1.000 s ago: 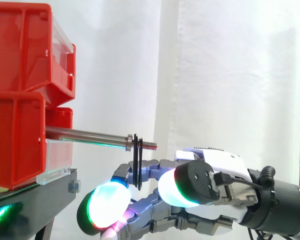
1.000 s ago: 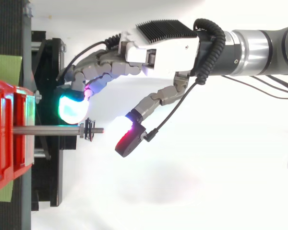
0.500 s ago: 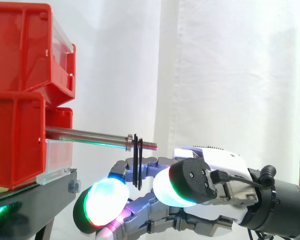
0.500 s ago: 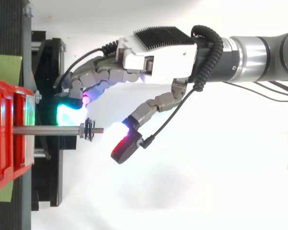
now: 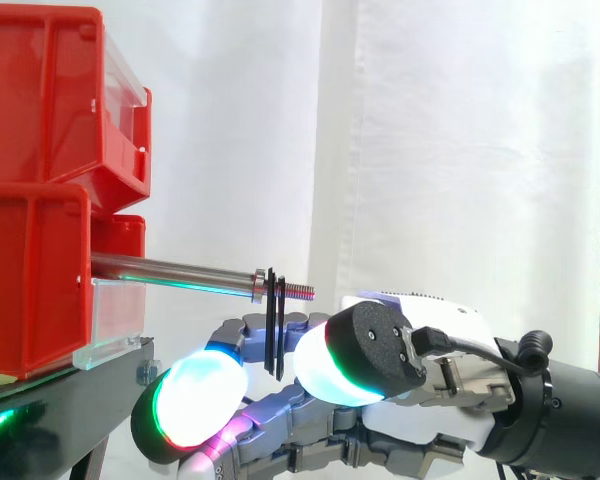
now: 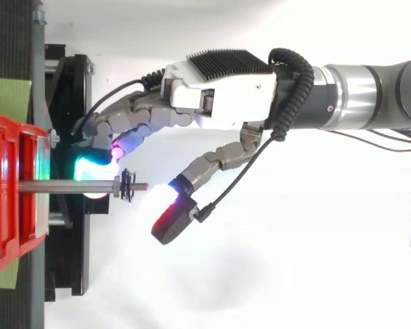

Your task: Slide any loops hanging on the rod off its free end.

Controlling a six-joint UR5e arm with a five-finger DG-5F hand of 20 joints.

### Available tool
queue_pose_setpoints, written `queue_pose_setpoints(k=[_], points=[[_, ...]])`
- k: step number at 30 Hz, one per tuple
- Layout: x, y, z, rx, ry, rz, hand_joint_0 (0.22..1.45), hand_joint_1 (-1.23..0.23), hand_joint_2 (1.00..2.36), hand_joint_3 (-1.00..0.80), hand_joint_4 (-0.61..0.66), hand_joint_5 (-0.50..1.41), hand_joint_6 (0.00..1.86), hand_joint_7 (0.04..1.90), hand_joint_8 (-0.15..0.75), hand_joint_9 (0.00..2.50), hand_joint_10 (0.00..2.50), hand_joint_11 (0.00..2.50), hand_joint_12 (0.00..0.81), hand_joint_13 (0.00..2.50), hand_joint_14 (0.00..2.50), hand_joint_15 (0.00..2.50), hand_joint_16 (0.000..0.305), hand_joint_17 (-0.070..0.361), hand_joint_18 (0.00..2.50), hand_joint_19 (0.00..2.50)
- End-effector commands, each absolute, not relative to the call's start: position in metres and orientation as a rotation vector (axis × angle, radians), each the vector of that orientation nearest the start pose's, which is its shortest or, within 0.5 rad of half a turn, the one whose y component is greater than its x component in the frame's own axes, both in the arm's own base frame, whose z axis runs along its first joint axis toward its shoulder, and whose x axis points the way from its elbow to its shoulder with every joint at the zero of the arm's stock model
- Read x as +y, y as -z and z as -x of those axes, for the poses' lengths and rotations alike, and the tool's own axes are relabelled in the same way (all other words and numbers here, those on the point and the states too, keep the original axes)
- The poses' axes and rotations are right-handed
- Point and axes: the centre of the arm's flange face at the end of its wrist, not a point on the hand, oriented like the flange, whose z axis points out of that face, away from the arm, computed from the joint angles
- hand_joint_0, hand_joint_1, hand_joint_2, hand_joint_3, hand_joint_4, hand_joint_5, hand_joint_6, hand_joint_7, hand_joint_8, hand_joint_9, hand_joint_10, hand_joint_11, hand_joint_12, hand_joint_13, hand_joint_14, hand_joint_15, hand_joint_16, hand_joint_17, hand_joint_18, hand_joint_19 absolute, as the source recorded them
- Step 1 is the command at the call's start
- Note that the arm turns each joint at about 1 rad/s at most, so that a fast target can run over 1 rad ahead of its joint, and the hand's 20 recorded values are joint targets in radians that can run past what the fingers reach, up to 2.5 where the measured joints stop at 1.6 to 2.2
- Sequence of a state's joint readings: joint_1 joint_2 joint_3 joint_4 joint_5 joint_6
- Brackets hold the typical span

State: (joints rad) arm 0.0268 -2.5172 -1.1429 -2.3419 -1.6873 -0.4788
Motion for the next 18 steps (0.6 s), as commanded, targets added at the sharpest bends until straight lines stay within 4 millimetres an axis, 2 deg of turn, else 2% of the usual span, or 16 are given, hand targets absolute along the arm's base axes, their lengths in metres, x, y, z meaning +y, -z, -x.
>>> queue_pose_setpoints(k=[1, 12, 18], points=[[-0.1001, -0.1490, -0.8117, 1.212, -1.039, -0.614, 0.58, -0.61, 1.00, -0.50, 0.23, -0.09, 0.50, 1.20, 0.260, 0.71, 0.00, 0.08, 0.296, 0.43, 0.00, 0.01, 0.038, 0.086, 0.43, 0.29], [-0.0998, -0.1488, -0.8116, 1.209, -1.065, -0.632, 0.58, -0.60, 1.00, -0.49, 0.21, -0.08, 0.50, 1.26, 0.262, 0.71, 0.00, 0.08, 0.296, 0.43, 0.00, 0.01, 0.039, 0.087, 0.44, 0.29], [-0.1068, -0.1491, -0.8108, 1.205, -1.061, -0.631, 0.58, -0.61, 1.00, -0.49, 0.20, -0.07, 0.50, 1.32, 0.264, 0.72, 0.00, 0.08, 0.295, 0.43, 0.00, 0.01, 0.039, 0.087, 0.44, 0.29]])
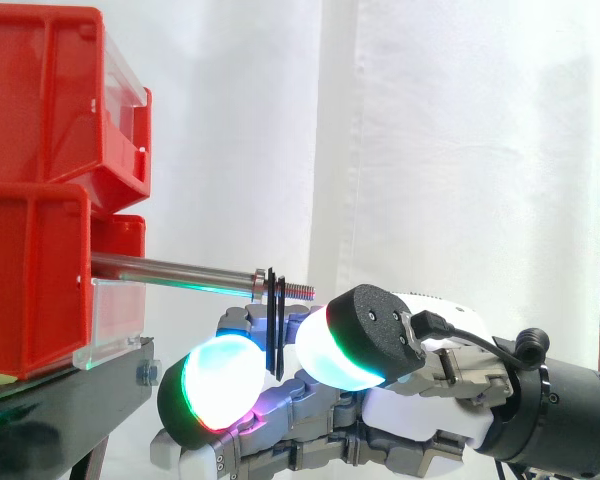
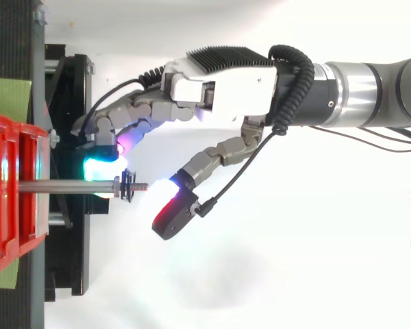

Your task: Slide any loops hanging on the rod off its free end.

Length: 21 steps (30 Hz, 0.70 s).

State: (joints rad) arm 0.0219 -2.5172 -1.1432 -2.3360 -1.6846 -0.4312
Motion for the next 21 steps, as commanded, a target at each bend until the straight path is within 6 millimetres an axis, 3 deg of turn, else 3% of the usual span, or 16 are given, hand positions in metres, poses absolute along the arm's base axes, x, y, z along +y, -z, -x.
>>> queue_pose_setpoints(k=[1, 21], points=[[-0.1079, -0.1491, -0.8106, 1.205, -1.060, -0.631, 0.58, -0.61, 1.00, -0.48, 0.19, -0.07, 0.51, 1.31, 0.263, 0.72, 0.00, 0.08, 0.295, 0.43, 0.00, 0.01, 0.039, 0.087, 0.44, 0.29], [-0.1062, -0.1491, -0.8107, 1.208, -1.067, -0.629, 0.61, -0.61, 1.01, -0.42, 0.19, -0.10, 0.61, 1.15, 0.261, 0.71, 0.00, 0.08, 0.294, 0.43, 0.00, 0.01, 0.038, 0.086, 0.44, 0.29]])
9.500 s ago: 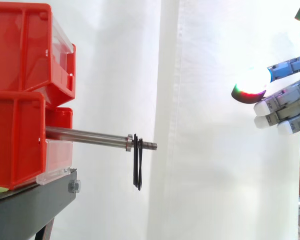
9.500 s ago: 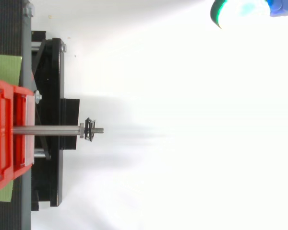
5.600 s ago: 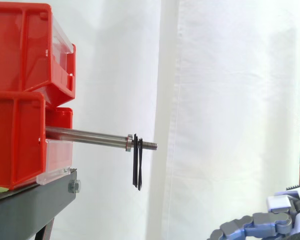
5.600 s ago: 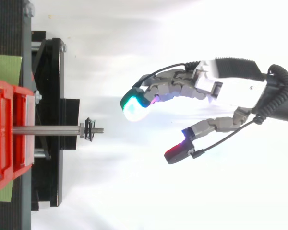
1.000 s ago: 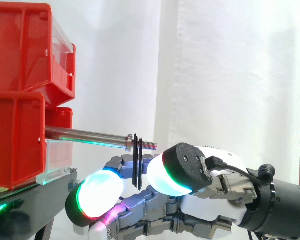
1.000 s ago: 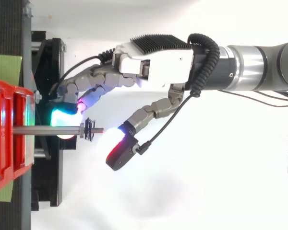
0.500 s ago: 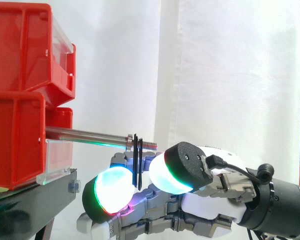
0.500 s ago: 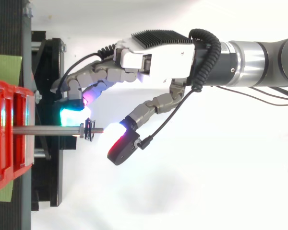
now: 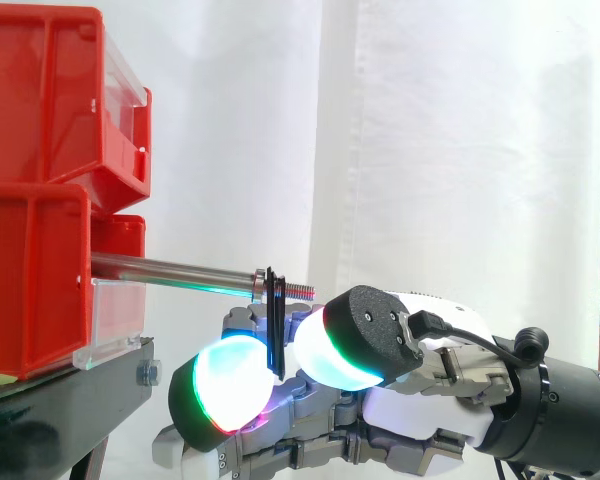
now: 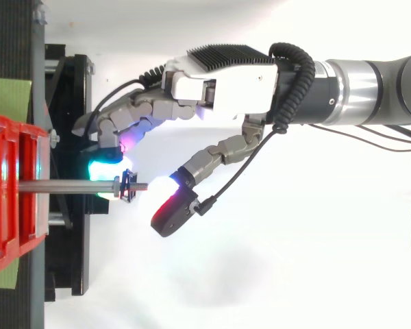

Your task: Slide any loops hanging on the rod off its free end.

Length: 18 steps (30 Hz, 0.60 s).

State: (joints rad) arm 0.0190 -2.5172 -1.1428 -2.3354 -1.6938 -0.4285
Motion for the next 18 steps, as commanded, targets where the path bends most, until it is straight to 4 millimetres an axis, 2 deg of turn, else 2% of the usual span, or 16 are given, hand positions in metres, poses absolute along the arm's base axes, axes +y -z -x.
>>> queue_pose_setpoints(k=[1, 18], points=[[-0.1048, -0.1498, -0.8112, 1.208, -1.071, -0.627, 0.61, -0.61, 1.01, -0.42, 0.19, -0.10, 0.62, 1.14, 0.260, 0.71, 0.00, 0.09, 0.294, 0.43, 0.00, 0.01, 0.038, 0.086, 0.44, 0.30], [-0.0978, -0.1503, -0.8124, 1.202, -1.079, -0.622, 0.62, -0.62, 1.01, -0.38, 0.19, -0.10, 0.64, 1.11, 0.261, 0.71, 0.00, 0.09, 0.293, 0.43, 0.00, 0.01, 0.038, 0.086, 0.45, 0.29]])
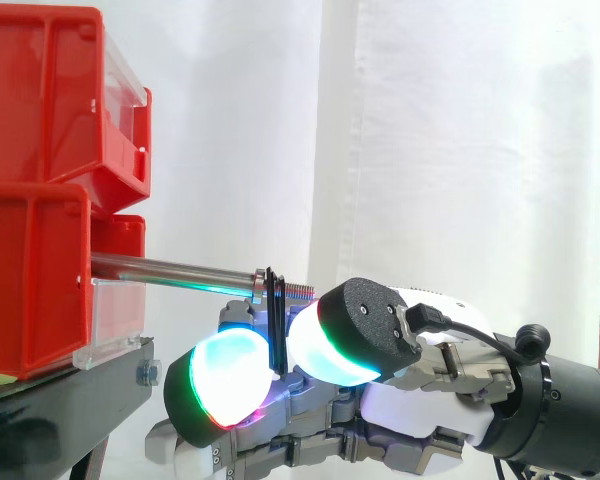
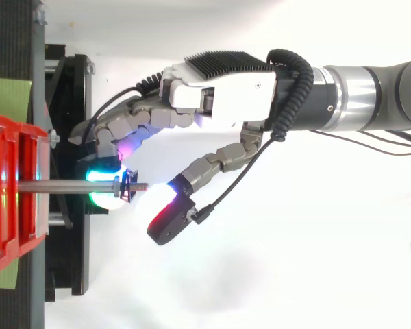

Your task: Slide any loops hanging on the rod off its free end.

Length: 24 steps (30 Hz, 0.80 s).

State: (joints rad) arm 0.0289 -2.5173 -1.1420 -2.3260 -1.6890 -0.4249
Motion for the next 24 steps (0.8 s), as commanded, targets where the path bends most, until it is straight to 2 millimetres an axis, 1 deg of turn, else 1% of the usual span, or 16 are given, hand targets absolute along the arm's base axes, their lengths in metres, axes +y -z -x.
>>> queue_pose_setpoints(k=[1, 3, 5, 9, 11, 13, 19, 24], points=[[-0.0978, -0.1510, -0.8128, 1.201, -1.079, -0.621, 0.62, -0.62, 1.01, -0.37, 0.18, -0.10, 0.65, 1.10, 0.263, 0.71, 0.00, 0.09, 0.293, 0.43, 0.00, 0.01, 0.038, 0.086, 0.45, 0.30], [-0.0978, -0.1503, -0.8124, 1.202, -1.079, -0.622, 0.62, -0.62, 1.01, -0.36, 0.19, -0.11, 0.68, 1.07, 0.265, 0.72, 0.00, 0.08, 0.293, 0.43, 0.00, 0.01, 0.038, 0.086, 0.45, 0.30], [-0.0979, -0.1503, -0.8125, 1.201, -1.078, -0.623, 0.62, -0.61, 1.01, -0.31, 0.18, -0.11, 0.73, 1.00, 0.264, 0.72, 0.00, 0.09, 0.293, 0.43, 0.00, 0.01, 0.038, 0.086, 0.45, 0.29], [-0.0968, -0.1525, -0.8138, 1.189, -1.081, -0.615, 0.61, -0.60, 1.02, -0.24, 0.19, -0.12, 0.78, 0.97, 0.275, 0.74, 0.00, 0.11, 0.297, 0.45, 0.00, 0.02, 0.039, 0.087, 0.46, 0.30], [-0.0968, -0.1529, -0.8140, 1.186, -1.082, -0.614, 0.60, -0.60, 1.02, -0.20, 0.17, -0.12, 0.81, 0.98, 0.278, 0.75, 0.00, 0.12, 0.301, 0.44, 0.00, 0.01, 0.039, 0.088, 0.46, 0.30], [-0.0968, -0.1531, -0.8141, 1.185, -1.082, -0.613, 0.61, -0.59, 1.01, -0.17, 0.20, -0.12, 0.83, 0.97, 0.300, 0.77, 0.00, 0.12, 0.321, 0.45, 0.00, 0.01, 0.043, 0.097, 0.49, 0.28], [-0.0966, -0.1531, -0.8141, 1.186, -1.083, -0.612, 0.61, -0.58, 1.01, -0.14, 0.19, -0.13, 0.85, 0.96, 0.317, 0.79, 0.00, 0.13, 0.336, 0.46, 0.00, 0.00, 0.046, 0.104, 0.52, 0.26], [-0.0965, -0.1531, -0.8141, 1.186, -1.084, -0.610, 0.61, -0.58, 1.01, -0.11, 0.18, -0.13, 0.87, 0.94, 0.320, 0.81, 0.01, 0.19, 0.343, 0.46, 0.00, 0.00, 0.048, 0.109, 0.54, 0.25]])
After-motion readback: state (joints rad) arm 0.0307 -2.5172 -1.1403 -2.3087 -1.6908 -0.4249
